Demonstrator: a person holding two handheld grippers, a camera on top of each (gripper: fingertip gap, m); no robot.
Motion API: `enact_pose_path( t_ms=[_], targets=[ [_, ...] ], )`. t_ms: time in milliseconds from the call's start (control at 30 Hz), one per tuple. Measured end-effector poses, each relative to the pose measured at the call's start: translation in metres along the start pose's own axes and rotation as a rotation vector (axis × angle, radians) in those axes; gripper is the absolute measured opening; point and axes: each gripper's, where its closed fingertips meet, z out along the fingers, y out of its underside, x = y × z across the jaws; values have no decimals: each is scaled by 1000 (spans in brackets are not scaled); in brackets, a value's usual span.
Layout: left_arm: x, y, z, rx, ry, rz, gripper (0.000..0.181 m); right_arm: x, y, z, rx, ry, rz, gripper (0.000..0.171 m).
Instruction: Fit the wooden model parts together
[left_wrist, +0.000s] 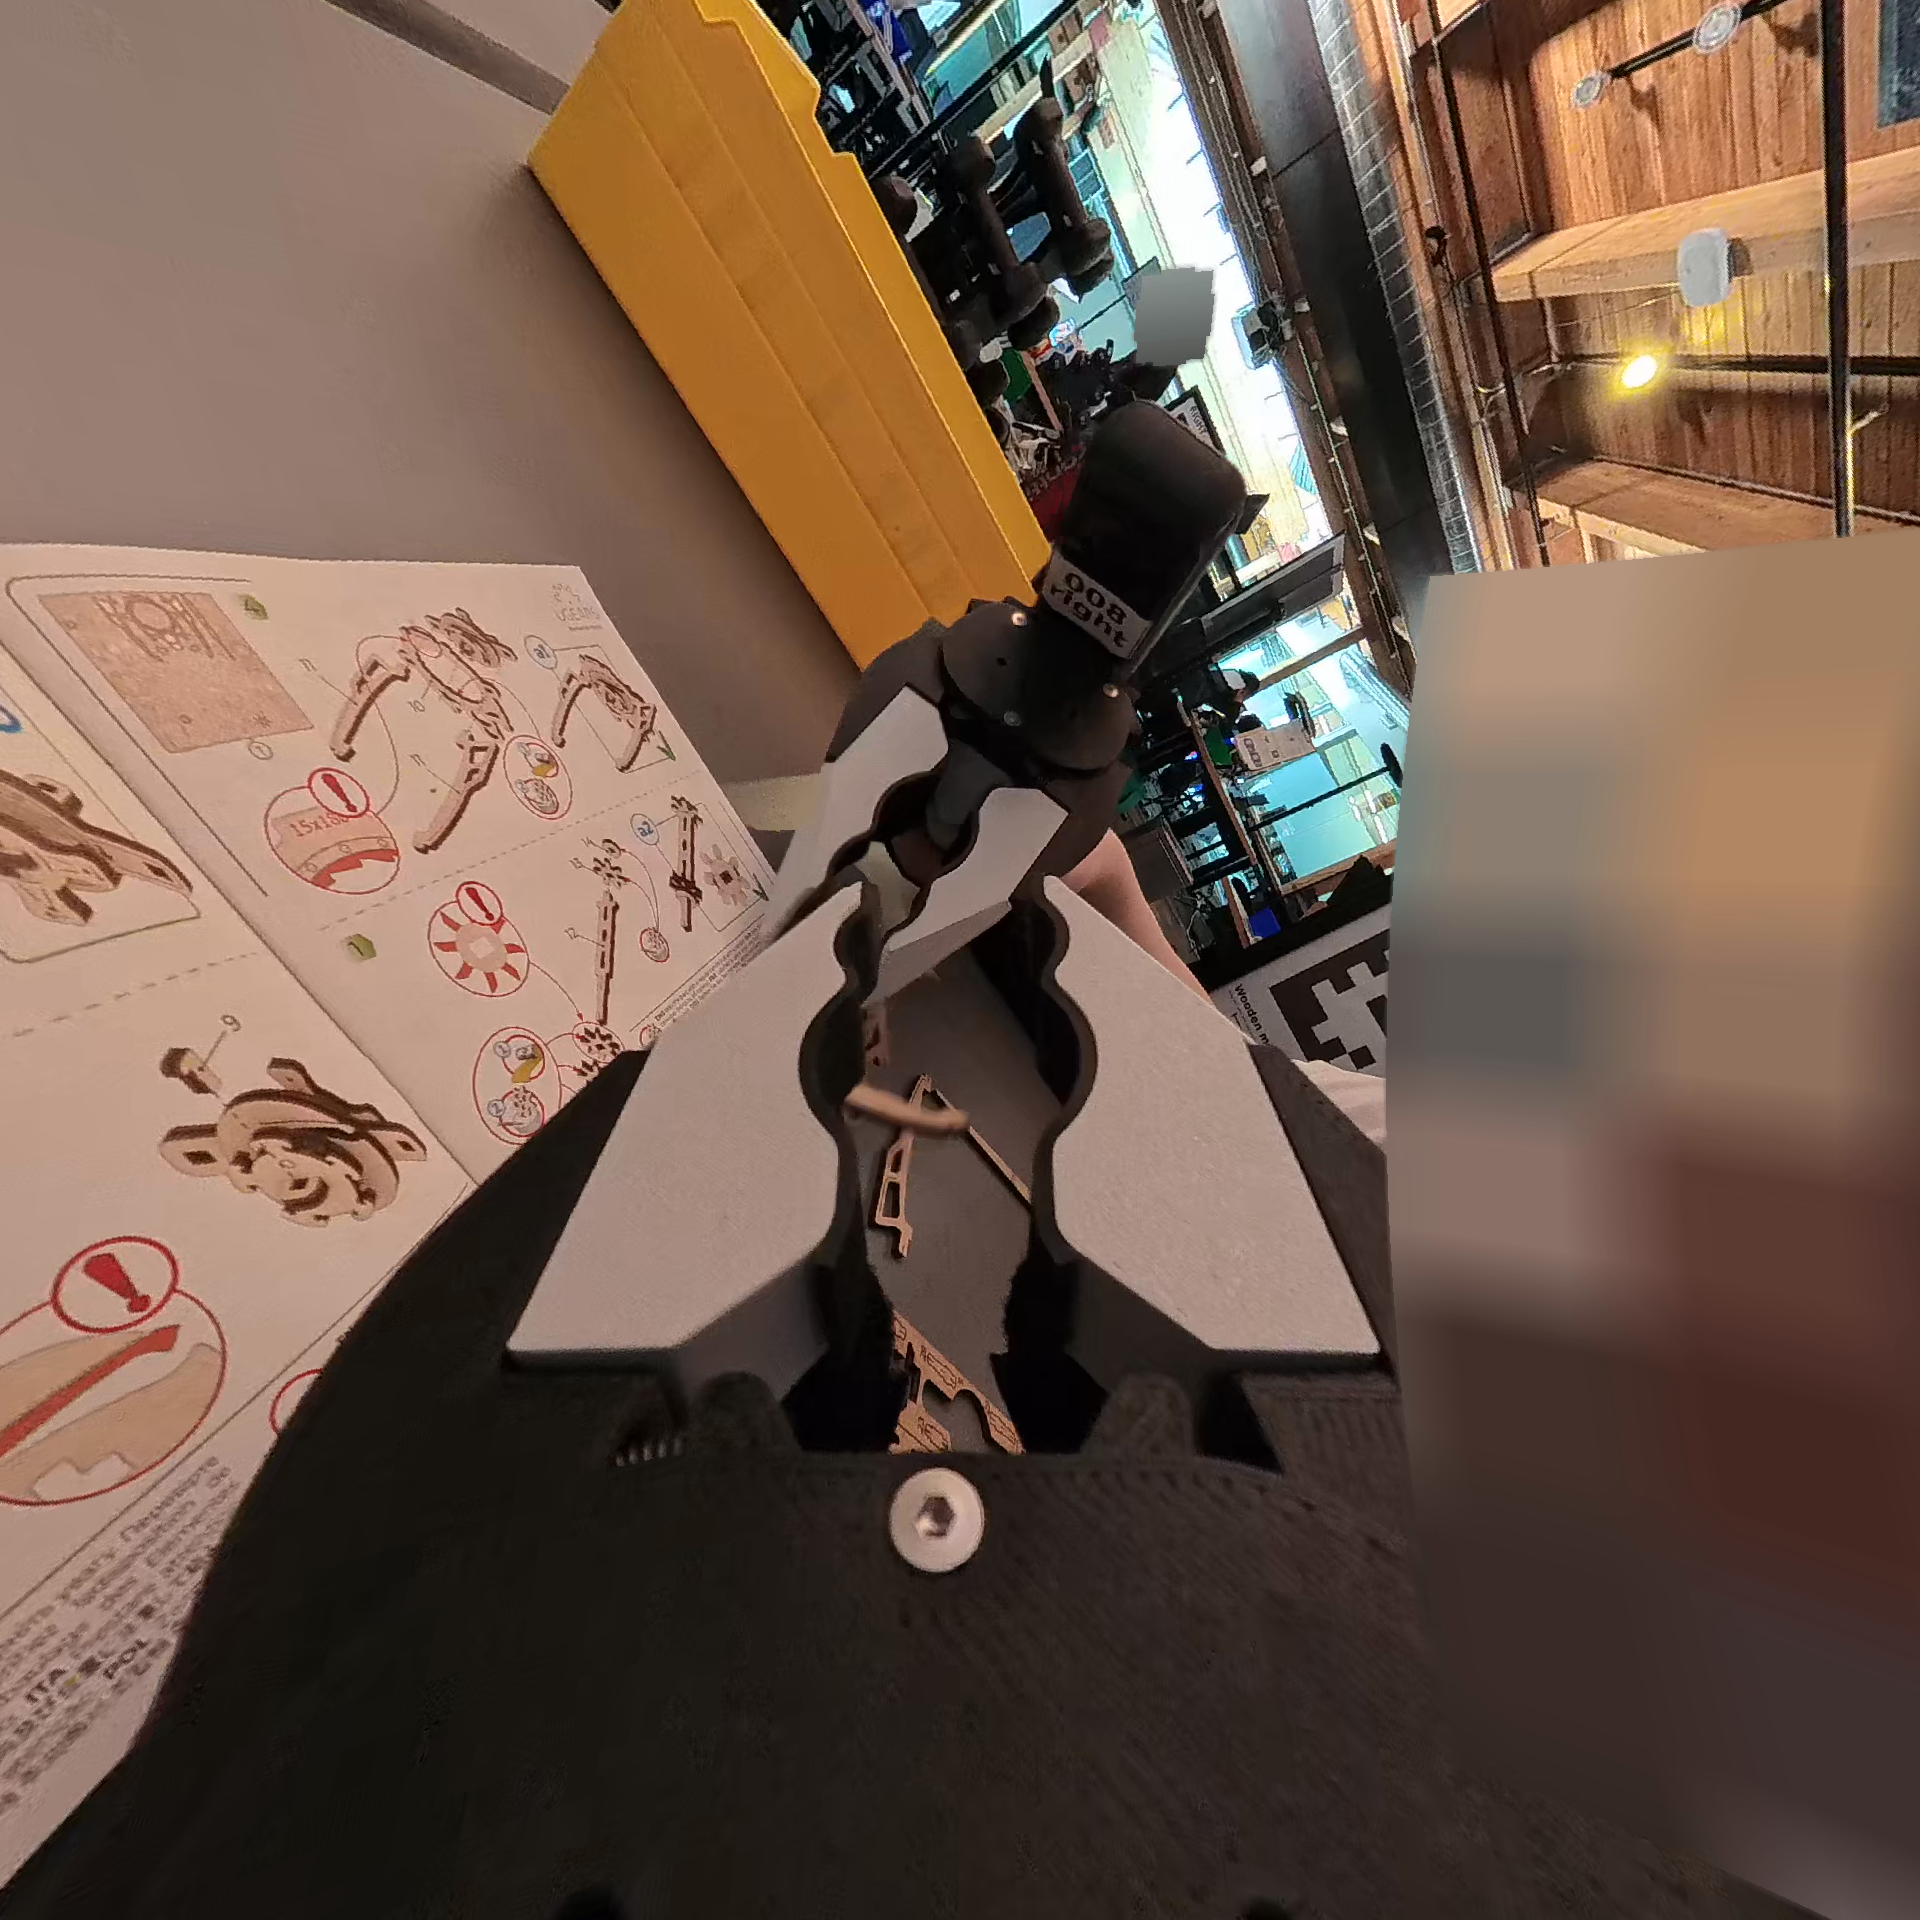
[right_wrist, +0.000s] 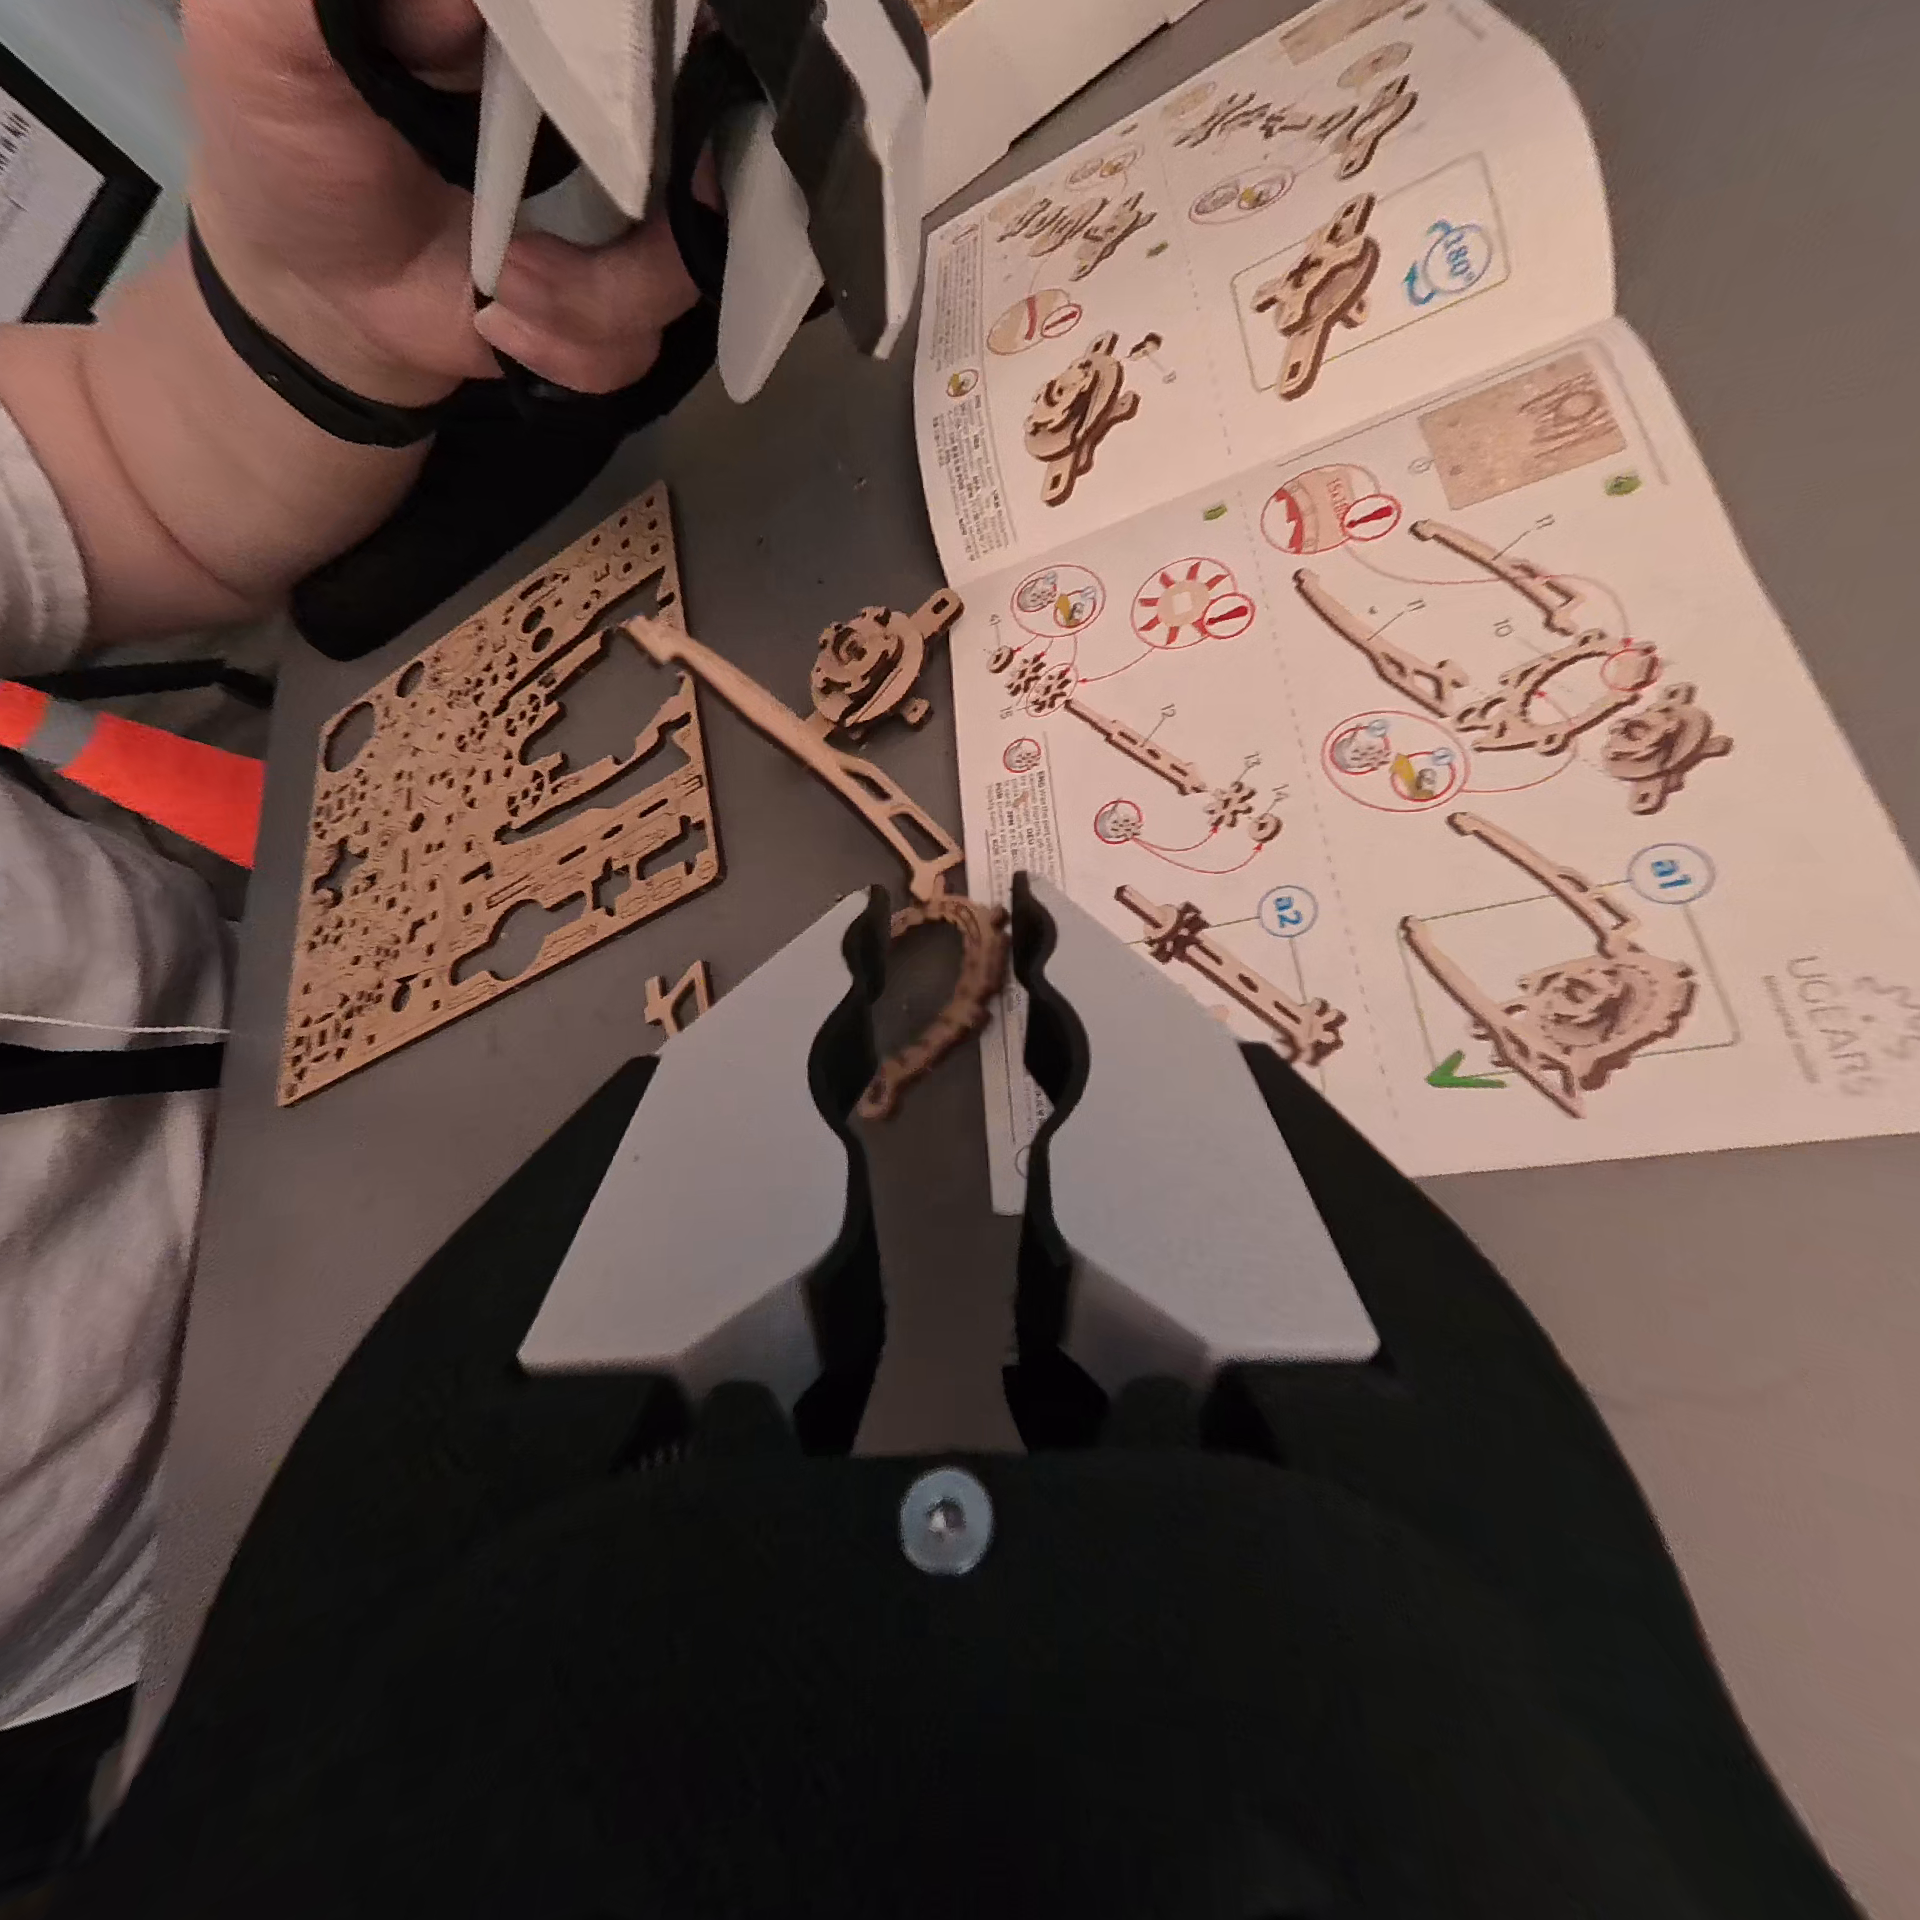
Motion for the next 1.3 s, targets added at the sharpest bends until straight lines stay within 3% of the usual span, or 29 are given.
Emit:
enact_pose_path(
  t_ms=[233,400,500,600,800,1000,1033,1200,1300],
  targets=[
    [5,-10,-10,-19,-18,146,28,3,-14,-12,69,62,-97,29],
    [4,-11,-12,-27,-65,257,29,1,-28,-40,147,133,-239,27],
    [4,-11,-11,-14,-33,222,29,-29,-29,-55,155,47,-383,19],
    [4,-14,-13,4,-18,205,29,-67,-4,-43,-4,-99,-470,18],
    [10,-15,-13,11,-19,239,29,-75,31,5,-265,-61,-610,24],
    [11,-16,-14,14,-23,248,29,-65,49,16,-390,-1,-644,25],
    [11,-17,-14,16,-23,248,29,-63,52,17,-412,4,-644,17],
    [18,-16,-12,6,-4,275,40,-64,48,15,-402,21,-684,11],
    [37,-11,-8,-19,60,346,47,-69,16,1,-238,83,-741,11]
  ],
)
